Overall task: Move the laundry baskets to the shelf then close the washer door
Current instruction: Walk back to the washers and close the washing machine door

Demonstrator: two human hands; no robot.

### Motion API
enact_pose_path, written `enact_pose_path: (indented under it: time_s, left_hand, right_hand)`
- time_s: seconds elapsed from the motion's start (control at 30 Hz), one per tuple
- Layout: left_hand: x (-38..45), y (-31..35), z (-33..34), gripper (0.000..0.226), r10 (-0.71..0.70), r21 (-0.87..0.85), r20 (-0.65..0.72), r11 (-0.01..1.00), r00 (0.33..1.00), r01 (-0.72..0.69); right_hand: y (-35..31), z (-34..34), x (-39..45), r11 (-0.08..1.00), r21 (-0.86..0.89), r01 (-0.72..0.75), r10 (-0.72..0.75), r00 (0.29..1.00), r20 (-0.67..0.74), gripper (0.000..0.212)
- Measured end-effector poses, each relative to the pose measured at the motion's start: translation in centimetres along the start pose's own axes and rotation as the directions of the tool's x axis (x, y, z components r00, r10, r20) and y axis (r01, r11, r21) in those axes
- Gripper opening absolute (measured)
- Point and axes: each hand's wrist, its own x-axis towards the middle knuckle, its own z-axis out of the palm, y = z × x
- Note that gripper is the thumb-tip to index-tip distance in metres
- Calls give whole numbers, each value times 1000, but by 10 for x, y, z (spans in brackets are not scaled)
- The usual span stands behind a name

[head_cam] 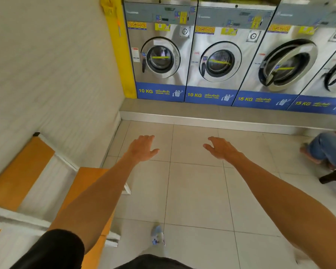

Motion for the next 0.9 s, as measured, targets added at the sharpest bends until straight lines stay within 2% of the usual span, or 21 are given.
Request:
enact_pose_path:
  time_s: [0.23,0.53,0.77,0.9]
  left_hand:
    - [167,-17,-43,75,14,74,40,997,999,-16]
    - [401,9,-58,77,9,124,48,992,999,-14]
    - [558,45,-75,75,2,39,7,999,1000,-2]
    - [641,57,-85,77,-2,68,12,998,1000,2]
  right_hand:
    - [25,-49,148,995,54,-82,82,997,11,65]
    - [136,-99,355,987,8,-160,158,980,122,65]
    - [216,-170,501,993,14,-120,116,981,157,63]
    - [242,-203,578,993,31,-113,107,981,160,64]
